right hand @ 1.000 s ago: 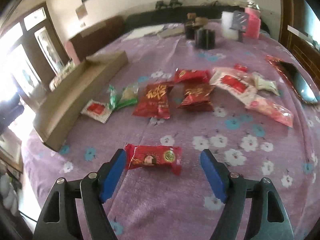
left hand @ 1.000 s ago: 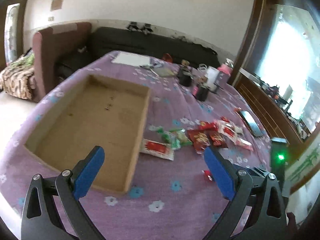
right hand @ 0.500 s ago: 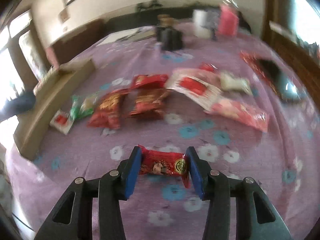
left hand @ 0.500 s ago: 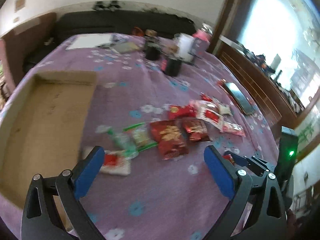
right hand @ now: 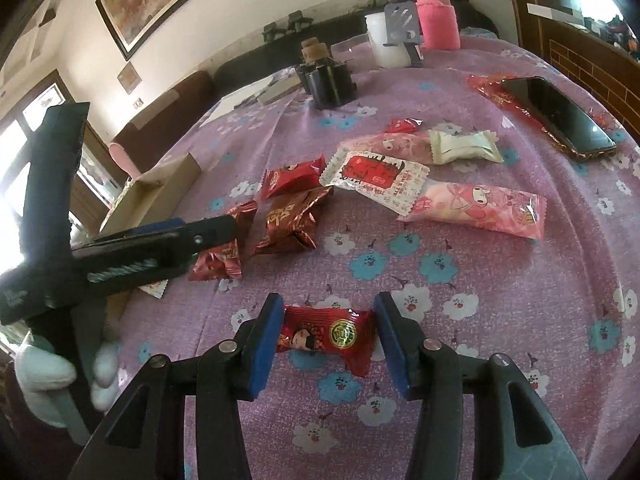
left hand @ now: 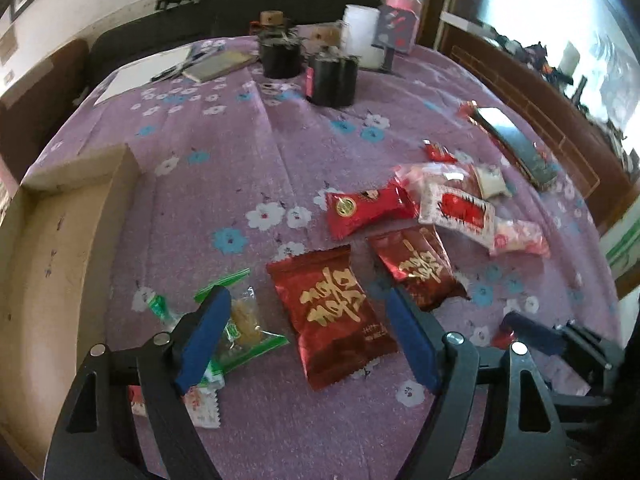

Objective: Organize snacks

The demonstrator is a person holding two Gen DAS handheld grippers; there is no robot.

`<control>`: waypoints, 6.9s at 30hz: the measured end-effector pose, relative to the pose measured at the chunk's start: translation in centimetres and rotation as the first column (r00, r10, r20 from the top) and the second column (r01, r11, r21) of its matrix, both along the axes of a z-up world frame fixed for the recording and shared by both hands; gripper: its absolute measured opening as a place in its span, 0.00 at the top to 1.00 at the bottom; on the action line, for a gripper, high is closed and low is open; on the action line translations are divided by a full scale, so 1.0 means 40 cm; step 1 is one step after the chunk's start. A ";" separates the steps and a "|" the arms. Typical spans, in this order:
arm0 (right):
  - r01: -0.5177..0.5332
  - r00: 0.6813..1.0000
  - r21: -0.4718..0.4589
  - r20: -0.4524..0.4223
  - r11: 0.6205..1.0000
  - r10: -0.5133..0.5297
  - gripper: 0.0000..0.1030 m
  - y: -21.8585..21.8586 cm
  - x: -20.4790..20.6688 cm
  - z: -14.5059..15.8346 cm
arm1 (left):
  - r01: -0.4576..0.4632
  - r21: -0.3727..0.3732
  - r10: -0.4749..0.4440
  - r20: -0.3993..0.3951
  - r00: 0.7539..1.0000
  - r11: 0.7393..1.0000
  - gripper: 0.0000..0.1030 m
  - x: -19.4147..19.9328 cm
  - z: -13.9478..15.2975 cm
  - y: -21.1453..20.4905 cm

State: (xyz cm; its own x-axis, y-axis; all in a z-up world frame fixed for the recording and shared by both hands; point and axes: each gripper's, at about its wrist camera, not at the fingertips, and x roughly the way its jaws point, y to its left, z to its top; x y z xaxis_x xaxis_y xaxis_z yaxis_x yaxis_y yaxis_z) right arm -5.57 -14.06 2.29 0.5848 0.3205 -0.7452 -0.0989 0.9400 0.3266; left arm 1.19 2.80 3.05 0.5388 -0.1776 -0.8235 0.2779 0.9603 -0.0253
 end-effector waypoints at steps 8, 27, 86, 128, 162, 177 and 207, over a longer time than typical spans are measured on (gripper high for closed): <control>0.001 1.000 -0.001 0.001 1.000 -0.001 0.51 -0.002 -0.001 -0.001 | 0.075 0.108 -0.075 -0.009 0.997 0.991 0.69 -0.007 -0.023 -0.041; -0.025 1.000 0.019 -0.001 1.000 0.025 0.53 0.000 0.001 -0.004 | 0.078 -0.182 -0.076 0.020 0.997 0.980 0.83 -0.156 0.088 0.088; -0.338 0.937 -0.034 0.079 0.941 0.340 0.78 0.510 0.226 0.275 | -0.294 -0.368 0.270 -0.116 0.956 0.882 0.76 0.072 0.161 0.633; -0.301 0.953 -0.314 -0.124 0.901 0.275 0.57 0.550 0.262 -0.003 | -0.522 -0.281 0.489 -0.182 0.853 0.805 0.46 0.044 -0.017 0.651; -0.365 0.925 -0.239 -0.199 0.900 0.323 0.80 0.521 0.089 0.013 | -0.245 -0.438 0.280 0.016 0.960 0.865 0.46 -0.282 0.155 0.524; -0.196 0.980 -0.058 -0.051 0.979 0.193 0.59 0.181 -0.033 0.090 | -0.100 -0.407 0.092 -0.041 0.995 0.908 0.46 -0.307 0.098 0.321; -0.175 0.983 -0.241 -0.090 0.955 0.157 0.84 0.136 0.023 -0.001 | -0.062 -0.278 0.033 -0.108 0.994 0.958 0.46 -0.239 -0.005 0.151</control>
State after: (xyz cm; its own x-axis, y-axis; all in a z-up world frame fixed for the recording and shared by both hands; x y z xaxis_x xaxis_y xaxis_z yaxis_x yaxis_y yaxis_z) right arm -4.63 -8.60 2.26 0.4832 0.2095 -0.8501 -0.2459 0.9643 0.0979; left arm -8.37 8.83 2.86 0.4687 -0.3855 -0.7948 0.2137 0.9225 -0.3215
